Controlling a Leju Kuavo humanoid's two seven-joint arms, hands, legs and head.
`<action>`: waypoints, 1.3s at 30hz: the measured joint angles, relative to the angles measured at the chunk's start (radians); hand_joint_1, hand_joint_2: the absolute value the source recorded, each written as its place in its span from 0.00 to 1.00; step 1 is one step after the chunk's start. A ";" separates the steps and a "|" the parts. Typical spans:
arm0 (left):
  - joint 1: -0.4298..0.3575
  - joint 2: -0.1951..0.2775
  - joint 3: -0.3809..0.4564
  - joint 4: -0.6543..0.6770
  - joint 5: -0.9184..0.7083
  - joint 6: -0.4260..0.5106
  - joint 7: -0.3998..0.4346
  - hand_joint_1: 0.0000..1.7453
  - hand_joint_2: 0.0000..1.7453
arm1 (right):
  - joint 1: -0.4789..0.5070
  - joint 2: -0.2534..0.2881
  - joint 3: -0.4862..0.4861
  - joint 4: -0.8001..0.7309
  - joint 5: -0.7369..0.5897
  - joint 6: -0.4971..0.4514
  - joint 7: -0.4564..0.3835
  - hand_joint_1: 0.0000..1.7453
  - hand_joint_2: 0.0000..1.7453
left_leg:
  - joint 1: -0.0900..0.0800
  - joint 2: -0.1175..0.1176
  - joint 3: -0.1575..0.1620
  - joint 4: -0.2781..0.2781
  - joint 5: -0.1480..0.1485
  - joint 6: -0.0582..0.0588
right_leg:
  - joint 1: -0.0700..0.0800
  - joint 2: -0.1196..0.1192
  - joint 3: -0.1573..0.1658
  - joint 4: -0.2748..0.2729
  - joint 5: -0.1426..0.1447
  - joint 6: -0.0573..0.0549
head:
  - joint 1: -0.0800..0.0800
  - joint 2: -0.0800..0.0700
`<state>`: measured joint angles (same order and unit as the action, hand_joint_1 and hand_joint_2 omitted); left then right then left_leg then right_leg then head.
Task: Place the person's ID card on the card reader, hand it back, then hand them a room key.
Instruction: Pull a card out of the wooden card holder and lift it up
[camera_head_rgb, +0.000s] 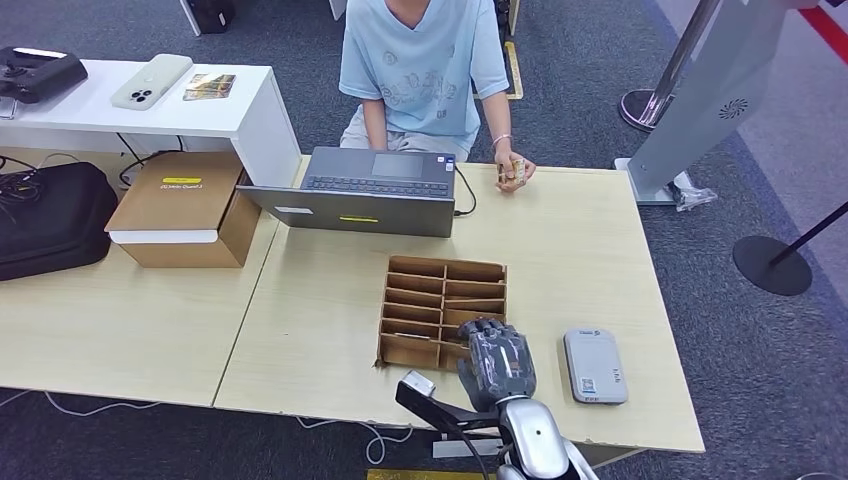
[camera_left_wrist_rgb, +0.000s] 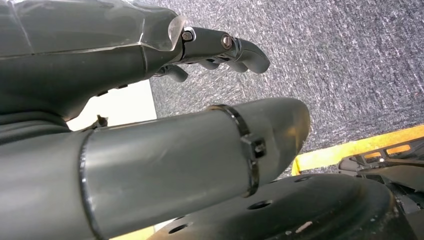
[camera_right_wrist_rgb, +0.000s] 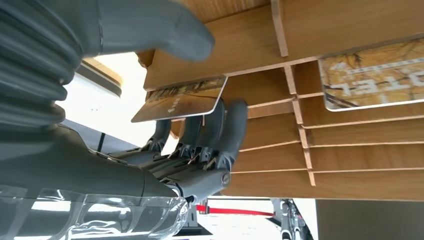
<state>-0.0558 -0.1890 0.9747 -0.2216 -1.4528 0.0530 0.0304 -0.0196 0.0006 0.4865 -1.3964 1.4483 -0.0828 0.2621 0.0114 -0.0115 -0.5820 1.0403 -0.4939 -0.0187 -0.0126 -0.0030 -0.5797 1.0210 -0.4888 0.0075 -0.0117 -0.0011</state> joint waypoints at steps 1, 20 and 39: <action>0.000 0.000 0.000 0.000 -0.001 0.000 0.000 0.00 0.00 | 0.000 0.001 -0.003 0.002 0.000 0.000 0.000 0.39 1.00 | 0.000 0.000 0.000 0.000 0.000 0.000 | 0.000 0.000 0.000 0.000 0.000 0.000 | 0.000 0.000; 0.000 -0.001 0.000 0.000 -0.001 0.001 0.002 0.00 0.00 | 0.003 0.014 -0.043 0.008 0.001 -0.014 -0.002 0.53 1.00 | 0.000 0.000 0.000 0.000 0.000 0.000 | 0.000 0.000 0.000 0.000 0.000 0.000 | 0.000 0.000; 0.000 0.000 0.000 0.000 -0.008 0.001 0.002 0.00 0.00 | 0.011 0.014 -0.072 -0.002 -0.001 -0.039 -0.003 1.00 1.00 | 0.000 0.000 0.000 0.000 0.000 0.000 | 0.000 0.000 0.000 0.000 0.000 0.000 | 0.000 0.000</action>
<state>-0.0557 -0.1892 0.9747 -0.2216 -1.4611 0.0544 0.0328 -0.0087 0.0141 0.4149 -1.3989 1.4474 -0.1222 0.2589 0.0114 -0.0114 -0.5818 1.0403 -0.4939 -0.0187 -0.0126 -0.0029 -0.5798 1.0210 -0.4888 0.0075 -0.0118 -0.0011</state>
